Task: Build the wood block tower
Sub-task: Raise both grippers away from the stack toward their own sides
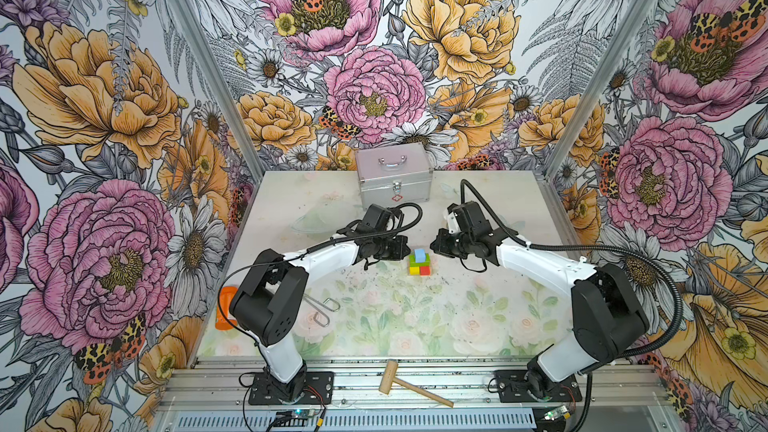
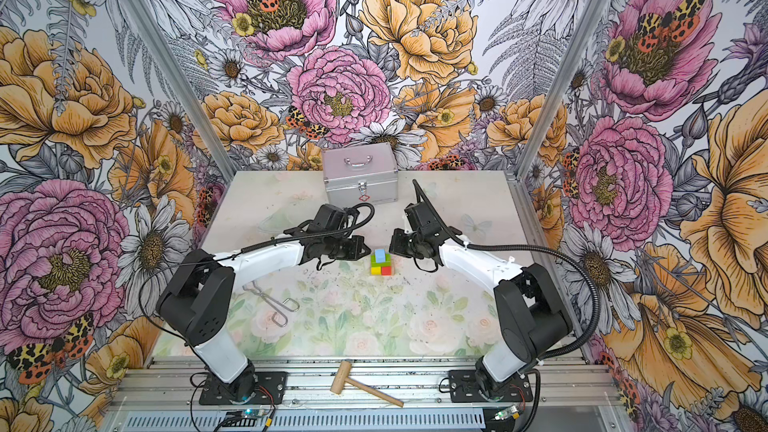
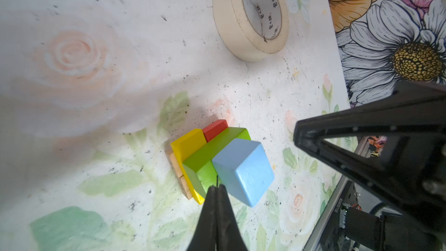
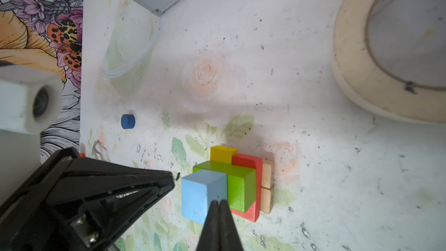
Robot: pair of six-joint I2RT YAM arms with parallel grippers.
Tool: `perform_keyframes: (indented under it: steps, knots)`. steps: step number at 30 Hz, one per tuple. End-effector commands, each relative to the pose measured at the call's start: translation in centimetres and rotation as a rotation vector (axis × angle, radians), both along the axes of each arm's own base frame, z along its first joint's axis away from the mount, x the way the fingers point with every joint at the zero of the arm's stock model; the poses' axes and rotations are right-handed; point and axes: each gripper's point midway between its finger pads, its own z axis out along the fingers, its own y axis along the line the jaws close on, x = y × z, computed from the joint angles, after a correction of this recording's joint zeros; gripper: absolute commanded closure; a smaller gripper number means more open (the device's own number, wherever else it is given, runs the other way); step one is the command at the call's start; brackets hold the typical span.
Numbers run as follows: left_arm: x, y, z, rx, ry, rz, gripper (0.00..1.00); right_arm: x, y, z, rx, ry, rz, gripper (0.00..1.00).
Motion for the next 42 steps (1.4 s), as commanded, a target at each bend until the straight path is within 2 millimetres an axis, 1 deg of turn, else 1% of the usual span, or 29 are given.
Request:
perform_keyframes:
  steps: [1, 3, 7, 11, 12, 14, 16, 19, 22, 25, 29, 32, 34, 37, 42]
  knots:
    - [1.6, 3.2, 4.3, 0.030, -0.113, 0.085, 1.00, 0.1, -1.0, 1.2, -0.020, -0.042, -0.017, 1.00]
    - [1.7, 5.5, 5.4, 0.050, -0.127, 0.141, 1.00, 0.1, -1.3, 1.6, -0.024, -0.050, -0.021, 1.00]
    - [1.1, 10.6, 7.1, 0.139, -0.156, 0.256, 0.95, 0.0, -1.8, 1.9, -0.033, -0.061, -0.027, 1.00]
    - [0.0, 14.5, 8.0, 0.211, -0.168, 0.350, 0.84, 0.0, -2.2, 2.5, -0.033, -0.079, -0.034, 1.00]
    - [-0.3, 15.4, 8.2, 0.223, -0.172, 0.374, 0.80, 0.0, -2.4, 2.5, -0.034, -0.082, -0.036, 1.00]
    - [-0.9, 16.9, 8.3, 0.228, -0.174, 0.412, 0.78, 0.1, -2.7, 2.9, -0.034, -0.092, -0.041, 1.00]
    - [-1.3, 18.5, 8.2, 0.226, -0.165, 0.457, 0.73, 0.0, -3.3, 3.3, -0.037, -0.100, -0.052, 0.99]
    - [-2.1, 20.5, 7.5, 0.239, -0.138, 0.509, 0.71, 0.0, -4.2, 3.7, -0.040, -0.118, -0.067, 0.93]
    - [-2.5, 21.7, 6.8, 0.261, -0.121, 0.543, 0.66, -0.2, -5.2, 4.1, -0.042, -0.132, -0.090, 0.84]
    - [-2.5, 22.2, 5.8, 0.284, -0.093, 0.559, 0.62, -0.4, -6.1, 4.3, -0.041, -0.140, -0.108, 0.76]
    - [-2.3, 23.0, 4.0, 0.305, -0.035, 0.582, 0.59, -0.8, -6.8, 4.5, -0.042, -0.152, -0.122, 0.64]
    - [-2.4, 23.7, 2.6, 0.317, 0.012, 0.607, 0.56, -1.1, -7.1, 4.5, -0.040, -0.156, -0.127, 0.53]
    - [-2.4, 24.3, 2.0, 0.327, 0.031, 0.624, 0.52, -1.3, -7.4, 4.6, -0.040, -0.163, -0.132, 0.47]
    - [-2.3, 24.6, 1.3, 0.338, 0.053, 0.629, 0.50, -1.8, -8.0, 4.4, -0.046, -0.165, -0.144, 0.41]
    - [-2.0, 24.8, 0.0, 0.365, 0.088, 0.623, 0.44, -2.0, -8.7, 4.0, -0.047, -0.159, -0.157, 0.38]
